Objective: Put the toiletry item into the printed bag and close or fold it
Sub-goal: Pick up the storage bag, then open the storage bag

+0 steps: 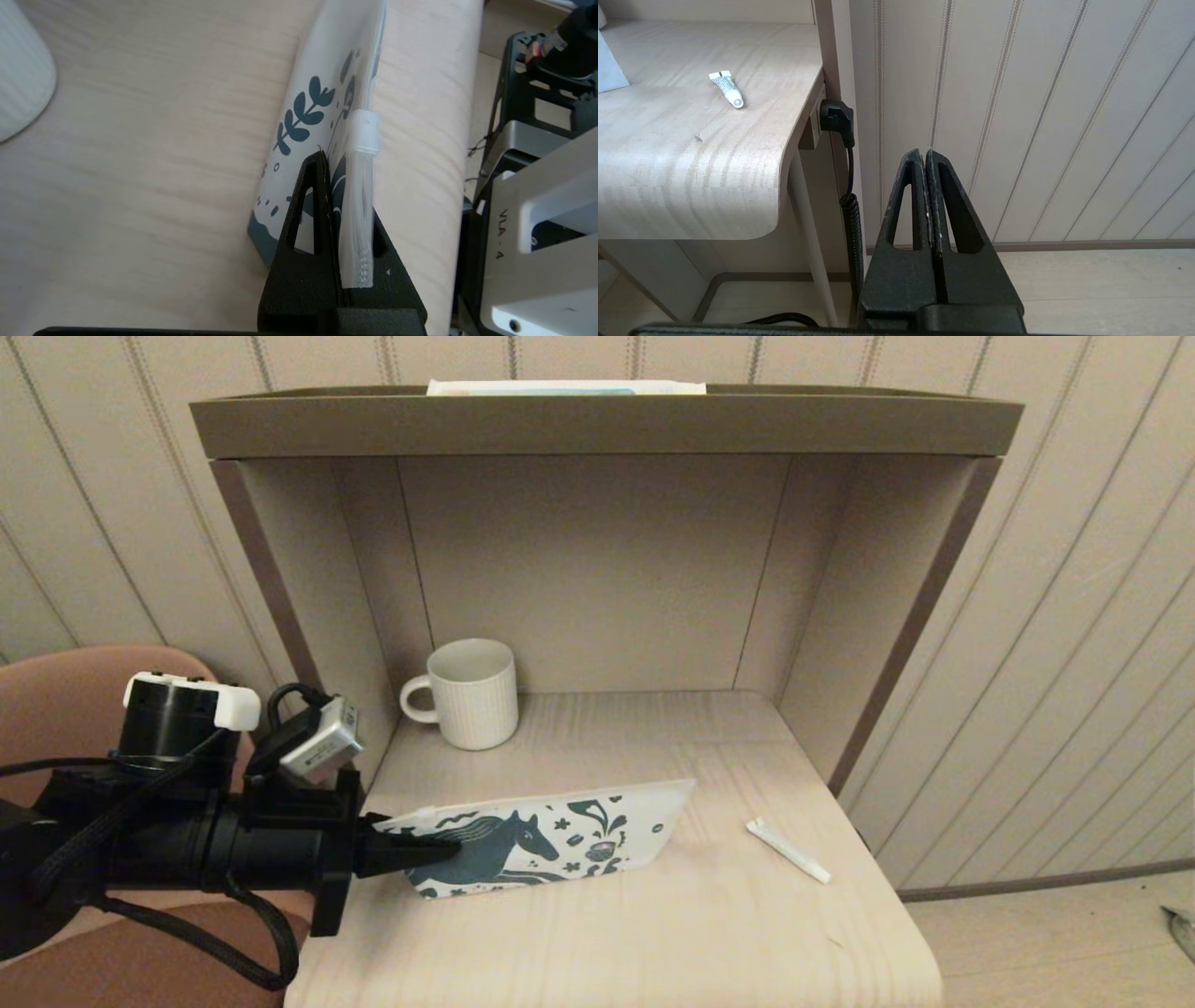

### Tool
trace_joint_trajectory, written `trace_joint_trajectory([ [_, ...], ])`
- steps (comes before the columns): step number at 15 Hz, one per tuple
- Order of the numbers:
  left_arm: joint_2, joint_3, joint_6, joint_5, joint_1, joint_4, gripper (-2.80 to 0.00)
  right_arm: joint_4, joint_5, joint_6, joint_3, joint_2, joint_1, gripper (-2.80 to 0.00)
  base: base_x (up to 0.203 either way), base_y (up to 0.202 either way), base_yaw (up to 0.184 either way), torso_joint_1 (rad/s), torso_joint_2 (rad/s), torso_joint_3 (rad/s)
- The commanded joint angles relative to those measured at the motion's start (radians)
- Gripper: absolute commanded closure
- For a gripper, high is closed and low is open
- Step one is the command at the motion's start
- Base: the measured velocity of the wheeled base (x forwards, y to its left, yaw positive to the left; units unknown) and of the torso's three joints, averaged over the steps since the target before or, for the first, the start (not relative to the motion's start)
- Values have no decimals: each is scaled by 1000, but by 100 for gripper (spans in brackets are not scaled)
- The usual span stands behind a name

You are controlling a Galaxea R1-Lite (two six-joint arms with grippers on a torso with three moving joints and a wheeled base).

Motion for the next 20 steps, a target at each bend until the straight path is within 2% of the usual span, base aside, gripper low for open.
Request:
trace_joint_trajectory([
  [1,-27,-4,-3,-5,-4,1,0,-1,0,-1,0,1,0,0,0,0,0,0,0,0],
  [3,-73,-30,-49,-4,-11,4,0,-2,2,-8,0,1,0,0,0,0,0,0,0,0],
  [5,-111,-110,-165,-2,-48,19,0,-4,4,-13,0,1,0,0,0,0,0,0,0,0],
  [6,-118,-167,-199,0,-87,44,0,5,4,-14,0,0,0,0,0,0,0,0,0,0],
  [9,-119,-284,-233,21,-238,164,0,70,5,-12,-16,1,1,0,0,0,0,0,0,0],
  [10,-100,-294,-229,43,-274,177,0,117,16,-10,-75,2,1,0,0,0,0,0,0,0],
  [13,-34,-296,-178,129,-361,186,0,342,114,-5,-432,48,0,0,0,0,0,0,0,0],
  [14,-17,-293,-166,162,-382,187,0,396,142,-2,-549,122,3,0,0,0,0,0,0,0],
  [16,9,-283,-141,181,-409,188,0,472,174,10,-728,311,34,0,0,0,0,0,0,0],
  [18,26,-271,-127,183,-412,189,0,592,209,33,-937,504,121,0,0,0,0,0,0,0],
  [20,29,-278,-125,182,-412,185,0,749,260,55,-1127,697,255,0,0,0,0,0,0,0],
])
